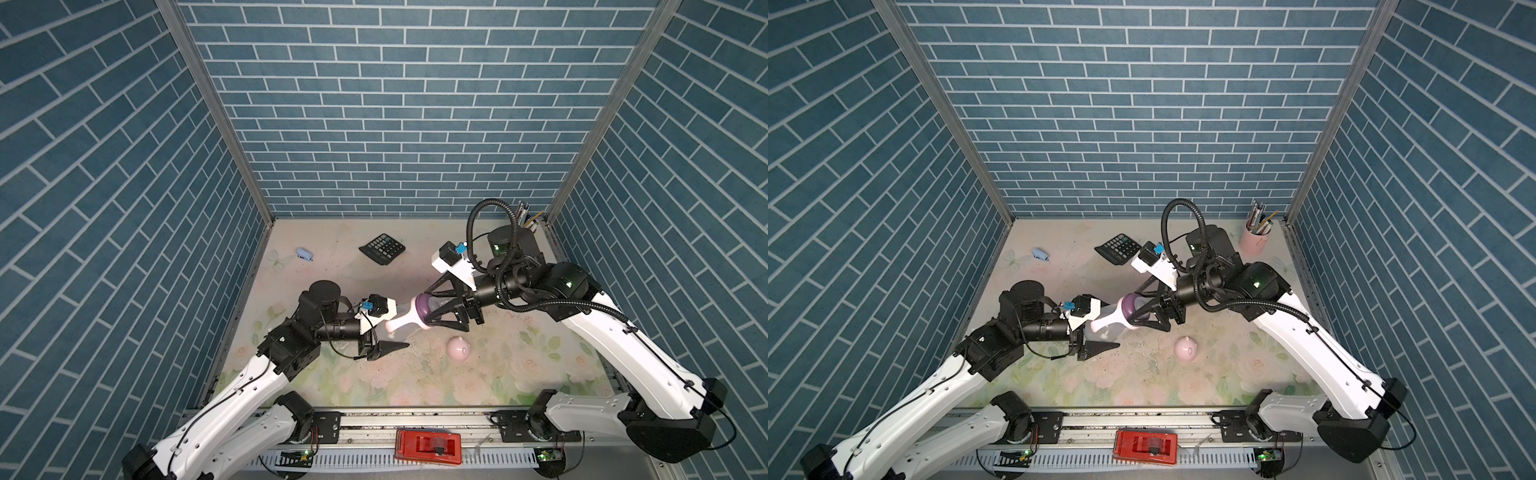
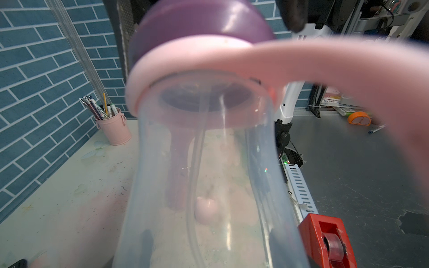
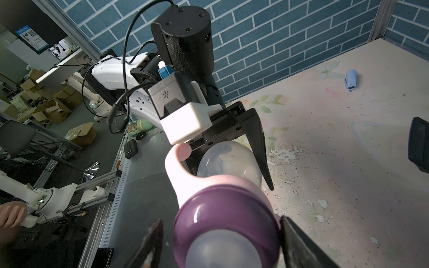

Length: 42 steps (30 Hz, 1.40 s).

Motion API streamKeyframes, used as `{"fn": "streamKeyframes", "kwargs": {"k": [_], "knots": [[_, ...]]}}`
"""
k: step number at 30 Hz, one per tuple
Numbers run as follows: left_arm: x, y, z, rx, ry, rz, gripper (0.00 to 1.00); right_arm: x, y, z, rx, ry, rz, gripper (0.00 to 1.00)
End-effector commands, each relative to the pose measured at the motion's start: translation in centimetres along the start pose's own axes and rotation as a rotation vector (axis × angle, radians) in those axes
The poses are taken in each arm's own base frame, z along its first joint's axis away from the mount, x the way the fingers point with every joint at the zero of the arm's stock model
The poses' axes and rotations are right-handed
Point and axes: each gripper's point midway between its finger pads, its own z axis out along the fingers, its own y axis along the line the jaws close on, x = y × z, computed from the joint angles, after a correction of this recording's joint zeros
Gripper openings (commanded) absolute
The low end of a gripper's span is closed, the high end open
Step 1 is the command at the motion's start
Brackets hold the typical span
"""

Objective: Assemble the baby bottles
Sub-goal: Screw the nipple onto the baby bottle.

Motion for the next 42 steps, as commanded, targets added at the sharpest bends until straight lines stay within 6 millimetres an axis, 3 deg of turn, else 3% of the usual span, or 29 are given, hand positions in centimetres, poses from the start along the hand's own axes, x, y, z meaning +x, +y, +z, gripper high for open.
{"fn": "streamKeyframes", "kwargs": {"k": [1, 10, 15, 30, 38, 42], "knots": [[-3.0, 0.8, -0.7, -0.039, -0.065, 0.061, 0.07, 1.8, 1.1, 0.3, -0.053, 0.062, 0.006, 0.82], [-2.9, 0.7, -0.8, -0.039, -0.062, 0.059, 0.07, 2.0, 0.4, 0.7, -0.037, 0.078, 0.015, 0.82], [-2.8, 0.7, -0.8, -0.036, -0.057, 0.058, 0.07, 1.7, 0.2, 0.7, -0.028, 0.071, 0.018, 0.75], [-1.9, 0.6, -0.5, -0.026, -0.037, 0.040, 0.07, 0.6, 0.3, 0.4, -0.016, 0.029, 0.018, 0.78], [-1.6, 0.7, -0.6, -0.041, -0.029, 0.043, 0.07, 0.0, 0.0, 0.6, -0.010, 0.000, 0.040, 0.64], [-1.5, 1.1, -0.7, -0.067, -0.026, 0.055, 0.07, -0.1, -0.7, 0.8, 0.009, -0.015, 0.072, 0.45]]}}
